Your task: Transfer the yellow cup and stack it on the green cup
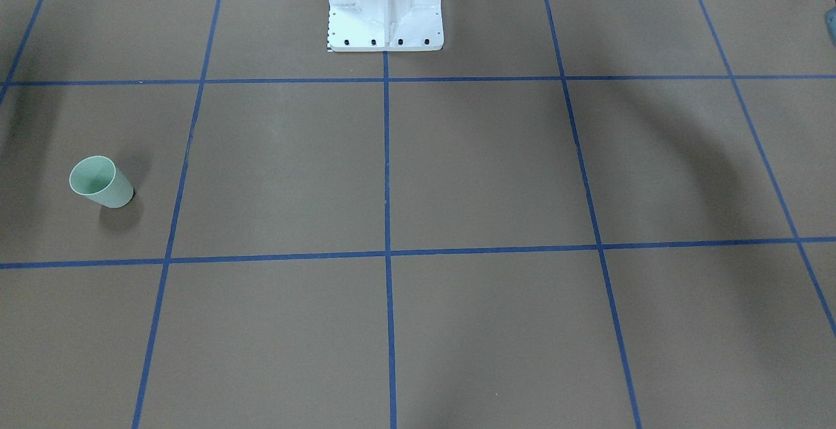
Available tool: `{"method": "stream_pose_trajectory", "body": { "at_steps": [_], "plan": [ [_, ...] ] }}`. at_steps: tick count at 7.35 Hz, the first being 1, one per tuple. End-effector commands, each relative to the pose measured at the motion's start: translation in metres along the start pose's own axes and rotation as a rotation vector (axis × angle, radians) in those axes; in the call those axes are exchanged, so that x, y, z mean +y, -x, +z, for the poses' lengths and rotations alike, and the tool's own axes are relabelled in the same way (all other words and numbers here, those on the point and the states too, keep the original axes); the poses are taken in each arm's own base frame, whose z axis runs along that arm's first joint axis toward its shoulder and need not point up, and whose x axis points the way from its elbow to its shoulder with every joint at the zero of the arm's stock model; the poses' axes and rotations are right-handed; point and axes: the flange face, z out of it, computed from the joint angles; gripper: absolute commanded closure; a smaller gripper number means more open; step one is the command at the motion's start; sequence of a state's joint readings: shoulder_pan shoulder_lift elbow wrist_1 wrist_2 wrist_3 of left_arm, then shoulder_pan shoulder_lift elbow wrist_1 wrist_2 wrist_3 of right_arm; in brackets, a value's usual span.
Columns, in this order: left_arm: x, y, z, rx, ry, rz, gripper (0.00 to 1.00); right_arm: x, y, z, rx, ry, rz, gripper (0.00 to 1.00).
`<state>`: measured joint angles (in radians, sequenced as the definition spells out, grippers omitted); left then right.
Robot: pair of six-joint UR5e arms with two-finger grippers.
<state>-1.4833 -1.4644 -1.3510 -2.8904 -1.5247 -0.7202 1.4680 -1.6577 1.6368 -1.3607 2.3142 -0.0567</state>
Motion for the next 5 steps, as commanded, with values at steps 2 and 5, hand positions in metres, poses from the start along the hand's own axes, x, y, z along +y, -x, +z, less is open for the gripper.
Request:
{"method": "stream_pose_trajectory", "body": {
  "at_steps": [2,5],
  "plan": [
    [-0.099,-0.130,-0.049,0.480,-0.060,0.058,1.00,0.005,-0.002,0.002,-0.001,0.006,0.006,0.01],
    [-0.118,-0.255,-0.114,0.950,-0.052,0.213,1.00,0.003,0.001,-0.001,-0.002,-0.001,-0.001,0.01]
  ]
}}
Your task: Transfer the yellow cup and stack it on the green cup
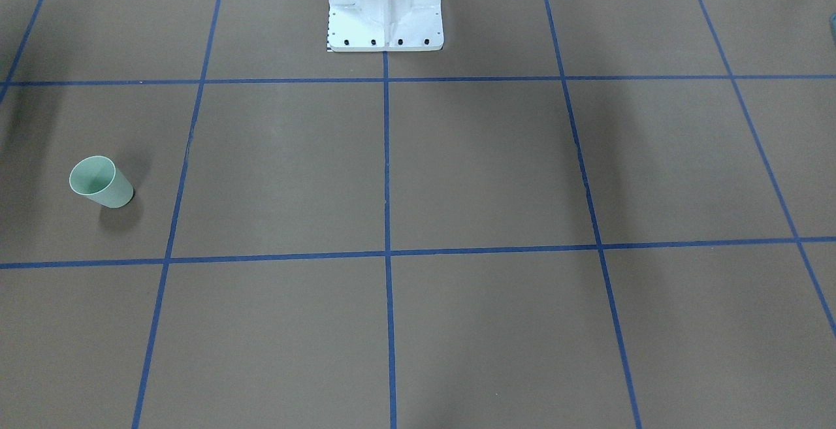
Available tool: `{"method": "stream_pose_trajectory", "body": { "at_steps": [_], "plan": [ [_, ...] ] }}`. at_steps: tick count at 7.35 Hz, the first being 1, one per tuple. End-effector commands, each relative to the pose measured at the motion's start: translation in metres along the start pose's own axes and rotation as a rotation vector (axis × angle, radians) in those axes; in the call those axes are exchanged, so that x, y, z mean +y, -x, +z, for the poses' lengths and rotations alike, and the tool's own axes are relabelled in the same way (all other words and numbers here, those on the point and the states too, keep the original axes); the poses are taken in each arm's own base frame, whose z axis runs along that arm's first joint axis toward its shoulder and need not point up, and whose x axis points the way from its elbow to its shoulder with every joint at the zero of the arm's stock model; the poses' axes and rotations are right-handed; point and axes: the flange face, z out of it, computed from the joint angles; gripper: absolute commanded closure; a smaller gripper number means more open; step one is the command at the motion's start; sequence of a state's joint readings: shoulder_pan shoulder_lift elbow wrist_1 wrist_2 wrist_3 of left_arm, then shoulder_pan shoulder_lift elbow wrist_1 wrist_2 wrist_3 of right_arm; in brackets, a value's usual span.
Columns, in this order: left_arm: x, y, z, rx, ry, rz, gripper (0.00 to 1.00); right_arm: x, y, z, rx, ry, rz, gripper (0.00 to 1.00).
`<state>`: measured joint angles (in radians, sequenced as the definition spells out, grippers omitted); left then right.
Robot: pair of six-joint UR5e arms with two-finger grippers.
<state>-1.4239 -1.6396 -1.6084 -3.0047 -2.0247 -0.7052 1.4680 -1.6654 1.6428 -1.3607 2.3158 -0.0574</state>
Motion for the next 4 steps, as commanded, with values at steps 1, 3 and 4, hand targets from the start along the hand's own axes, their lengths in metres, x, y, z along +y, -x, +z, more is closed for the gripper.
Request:
{"method": "stream_pose_trajectory", "body": {
  "at_steps": [1,3,4],
  "plan": [
    [0.005,-0.105,0.043,0.323,0.009,0.095,1.00,-0.002,0.001,-0.001,-0.002,-0.003,-0.002,0.01],
    [0.015,-0.204,0.092,0.535,0.015,0.125,1.00,-0.007,0.019,-0.014,-0.064,-0.033,-0.030,0.01],
    [0.021,-0.221,0.097,0.568,0.025,0.124,1.00,-0.007,0.024,-0.015,-0.106,-0.036,-0.034,0.01]
  ]
}}
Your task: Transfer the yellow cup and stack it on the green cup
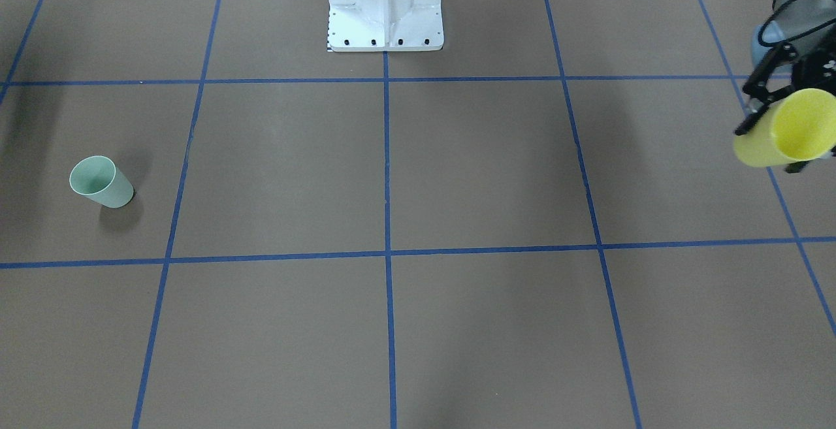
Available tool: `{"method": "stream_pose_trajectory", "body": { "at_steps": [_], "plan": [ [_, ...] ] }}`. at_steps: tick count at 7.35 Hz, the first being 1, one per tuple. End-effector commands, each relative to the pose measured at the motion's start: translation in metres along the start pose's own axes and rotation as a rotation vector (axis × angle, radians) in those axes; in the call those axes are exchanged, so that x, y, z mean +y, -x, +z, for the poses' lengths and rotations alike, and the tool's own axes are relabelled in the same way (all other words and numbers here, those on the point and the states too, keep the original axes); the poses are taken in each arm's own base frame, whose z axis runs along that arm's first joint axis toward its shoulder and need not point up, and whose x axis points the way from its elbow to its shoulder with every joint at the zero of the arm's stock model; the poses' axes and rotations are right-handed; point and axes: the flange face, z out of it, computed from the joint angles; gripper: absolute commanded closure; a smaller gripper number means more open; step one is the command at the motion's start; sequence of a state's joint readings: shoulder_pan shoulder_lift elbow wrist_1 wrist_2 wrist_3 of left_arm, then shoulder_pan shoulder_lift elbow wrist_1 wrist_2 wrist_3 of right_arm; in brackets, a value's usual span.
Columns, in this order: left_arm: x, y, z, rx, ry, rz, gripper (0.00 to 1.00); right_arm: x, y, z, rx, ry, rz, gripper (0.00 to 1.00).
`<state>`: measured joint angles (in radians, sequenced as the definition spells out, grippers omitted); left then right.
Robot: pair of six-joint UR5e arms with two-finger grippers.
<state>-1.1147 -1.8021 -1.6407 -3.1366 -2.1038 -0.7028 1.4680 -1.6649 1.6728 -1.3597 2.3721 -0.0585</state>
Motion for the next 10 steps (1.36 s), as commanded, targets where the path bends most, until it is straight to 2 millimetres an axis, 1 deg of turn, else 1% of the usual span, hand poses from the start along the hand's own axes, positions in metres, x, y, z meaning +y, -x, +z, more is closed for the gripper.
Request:
{"method": "stream_pose_trajectory", "body": {
  "at_steps": [1,2,3,4,5,6,7,8,9,10],
  "plan": [
    [0.003,-0.028,0.031,0.080,0.003,0.006,1.00,-0.004,0.012,-0.007,-0.051,-0.017,-0.016,0.01],
    [0.006,-0.042,0.045,0.117,0.008,0.005,1.00,-0.011,0.017,-0.013,-0.050,-0.031,-0.029,0.01],
    [0.004,-0.068,0.074,0.181,0.006,0.008,1.00,-0.029,0.027,-0.023,-0.042,-0.057,-0.055,0.01],
    [0.007,-0.096,0.101,0.223,-0.008,0.009,1.00,-0.044,0.038,-0.037,-0.044,-0.086,-0.083,0.01],
    [0.023,-0.128,0.129,0.225,-0.039,-0.008,1.00,-0.046,0.046,-0.044,-0.045,-0.099,-0.090,0.01],
    [0.040,-0.160,0.157,0.242,-0.050,-0.002,1.00,-0.046,0.052,-0.045,-0.090,-0.101,-0.097,0.01],
    [0.036,-0.171,0.181,0.244,-0.063,0.001,1.00,-0.052,0.078,-0.069,-0.110,-0.170,-0.169,0.01],
    [0.037,-0.182,0.198,0.261,-0.059,0.002,1.00,-0.061,0.099,-0.087,-0.144,-0.208,-0.059,0.01],
    [0.040,-0.194,0.214,0.278,-0.057,0.033,1.00,-0.084,0.148,-0.105,-0.211,-0.222,0.022,0.01],
    [0.041,-0.194,0.220,0.275,-0.060,0.085,1.00,-0.114,0.211,-0.112,-0.268,-0.209,0.079,0.01]
  ]
}}
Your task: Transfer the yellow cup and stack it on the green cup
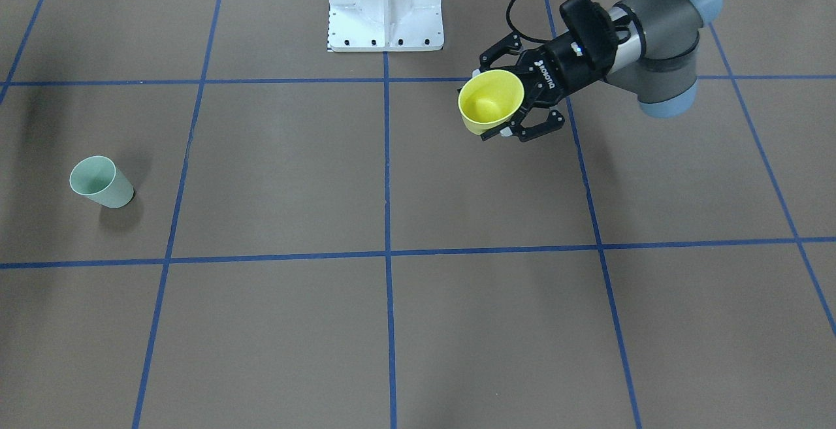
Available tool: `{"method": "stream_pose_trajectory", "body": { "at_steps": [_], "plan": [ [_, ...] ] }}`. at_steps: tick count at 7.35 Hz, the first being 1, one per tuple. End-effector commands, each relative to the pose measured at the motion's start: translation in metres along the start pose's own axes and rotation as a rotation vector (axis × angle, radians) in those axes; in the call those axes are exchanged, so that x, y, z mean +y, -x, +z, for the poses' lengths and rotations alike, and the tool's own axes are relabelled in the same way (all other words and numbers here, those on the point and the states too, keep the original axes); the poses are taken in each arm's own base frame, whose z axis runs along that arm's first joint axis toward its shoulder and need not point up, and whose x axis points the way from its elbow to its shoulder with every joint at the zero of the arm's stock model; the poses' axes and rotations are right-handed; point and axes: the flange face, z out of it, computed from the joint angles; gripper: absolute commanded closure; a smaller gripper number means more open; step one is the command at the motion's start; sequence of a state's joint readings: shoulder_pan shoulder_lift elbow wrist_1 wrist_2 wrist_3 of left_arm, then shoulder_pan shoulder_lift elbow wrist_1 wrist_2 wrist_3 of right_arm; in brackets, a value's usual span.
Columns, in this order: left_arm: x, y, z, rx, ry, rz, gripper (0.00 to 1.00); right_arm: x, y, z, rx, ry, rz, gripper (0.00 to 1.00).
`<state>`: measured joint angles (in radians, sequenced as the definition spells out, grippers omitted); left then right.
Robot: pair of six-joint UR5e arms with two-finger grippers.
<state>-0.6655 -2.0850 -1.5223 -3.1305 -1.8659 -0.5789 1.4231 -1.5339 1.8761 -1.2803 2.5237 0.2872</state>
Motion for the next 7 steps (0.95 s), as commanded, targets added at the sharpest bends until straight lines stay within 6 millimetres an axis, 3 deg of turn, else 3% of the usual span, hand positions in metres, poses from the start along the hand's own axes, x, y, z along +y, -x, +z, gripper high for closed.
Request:
{"method": "stream_pose_trajectory", "body": {
  "at_steps": [1,2,3,5,7],
  "plan": [
    [0.000,-0.004,0.016,0.011,-0.002,0.160,1.00,-0.059,0.132,0.038,-0.068,0.025,0.099,0.01],
    [0.001,-0.002,0.021,0.007,0.002,0.294,1.00,-0.090,0.196,0.055,-0.076,0.069,0.126,0.00],
    [0.005,0.001,0.024,0.004,0.013,0.344,1.00,-0.119,0.260,0.053,-0.083,0.108,0.180,0.00],
    [0.005,-0.008,0.041,0.020,0.017,0.336,1.00,-0.127,0.358,0.068,-0.107,0.120,0.228,0.00],
    [0.010,-0.006,0.045,0.011,0.045,0.326,1.00,-0.106,0.445,0.102,-0.086,0.068,0.201,0.00]
  ]
}}
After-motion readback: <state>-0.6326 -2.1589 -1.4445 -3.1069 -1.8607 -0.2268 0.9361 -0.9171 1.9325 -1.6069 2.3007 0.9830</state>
